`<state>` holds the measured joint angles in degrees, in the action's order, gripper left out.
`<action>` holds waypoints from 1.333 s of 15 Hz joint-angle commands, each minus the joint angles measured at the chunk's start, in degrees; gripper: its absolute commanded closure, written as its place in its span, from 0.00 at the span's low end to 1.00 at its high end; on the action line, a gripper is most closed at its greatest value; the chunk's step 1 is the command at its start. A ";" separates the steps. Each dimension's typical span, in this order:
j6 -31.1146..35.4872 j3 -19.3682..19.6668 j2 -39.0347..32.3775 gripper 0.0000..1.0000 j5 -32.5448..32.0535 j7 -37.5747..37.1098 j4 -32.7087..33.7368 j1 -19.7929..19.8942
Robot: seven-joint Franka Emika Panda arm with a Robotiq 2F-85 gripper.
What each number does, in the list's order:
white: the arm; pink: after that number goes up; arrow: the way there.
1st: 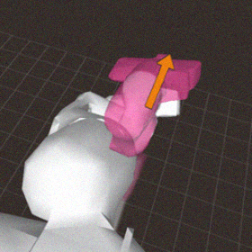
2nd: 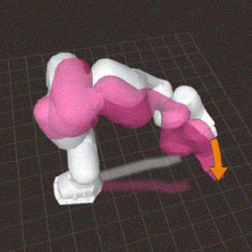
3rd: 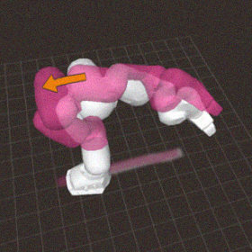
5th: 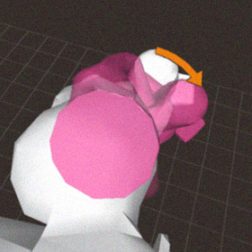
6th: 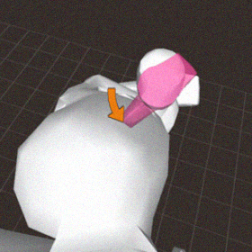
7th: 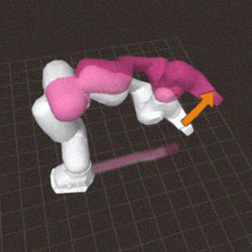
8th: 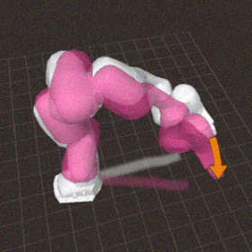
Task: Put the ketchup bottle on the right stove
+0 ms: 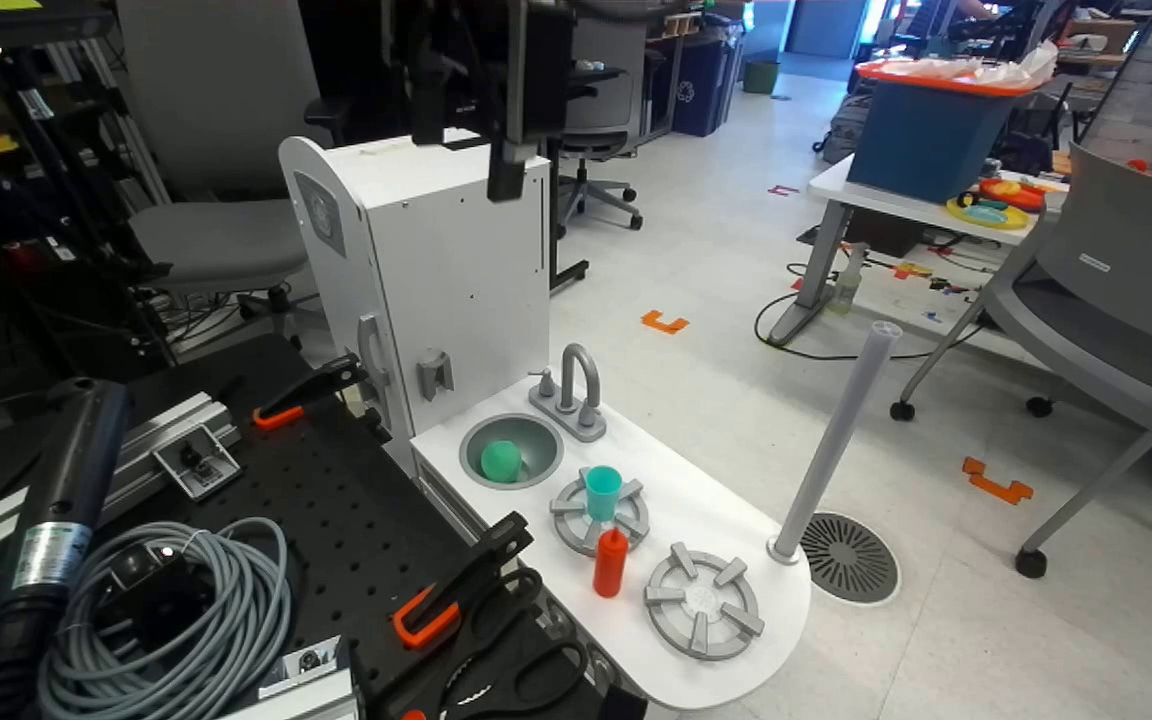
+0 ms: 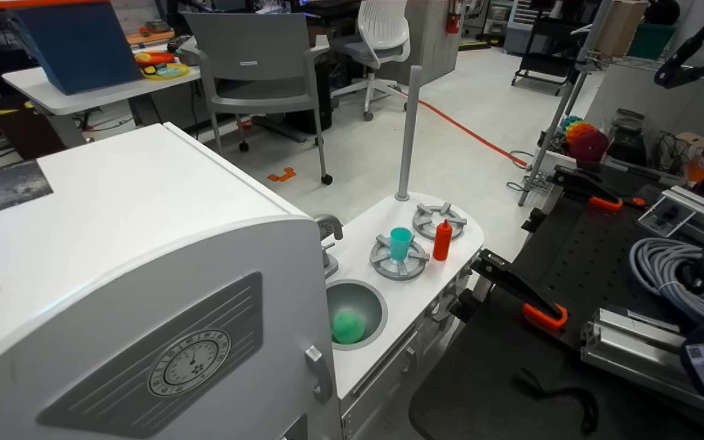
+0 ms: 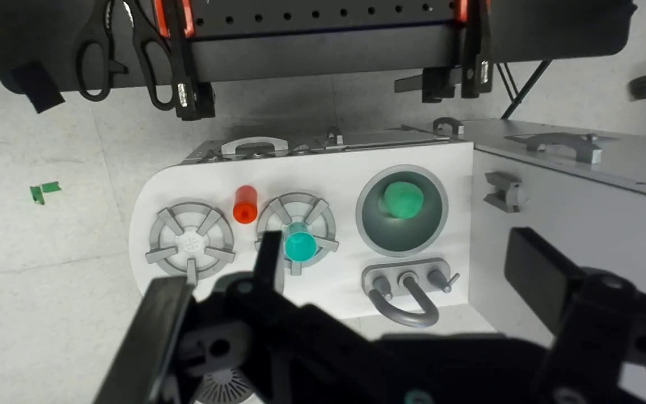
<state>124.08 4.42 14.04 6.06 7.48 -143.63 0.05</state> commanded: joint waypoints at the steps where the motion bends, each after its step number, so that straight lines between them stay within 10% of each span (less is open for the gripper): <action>1: 11.28 0.71 -11.74 0.00 2.01 1.10 1.62 0.95; 11: 45.99 2.23 -45.86 0.00 -8.21 -4.02 6.72 0.46; 20: 49.83 3.29 -68.45 0.00 -6.81 -9.32 23.96 -3.91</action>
<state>173.75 6.41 -49.52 -0.91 0.74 -125.31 -1.25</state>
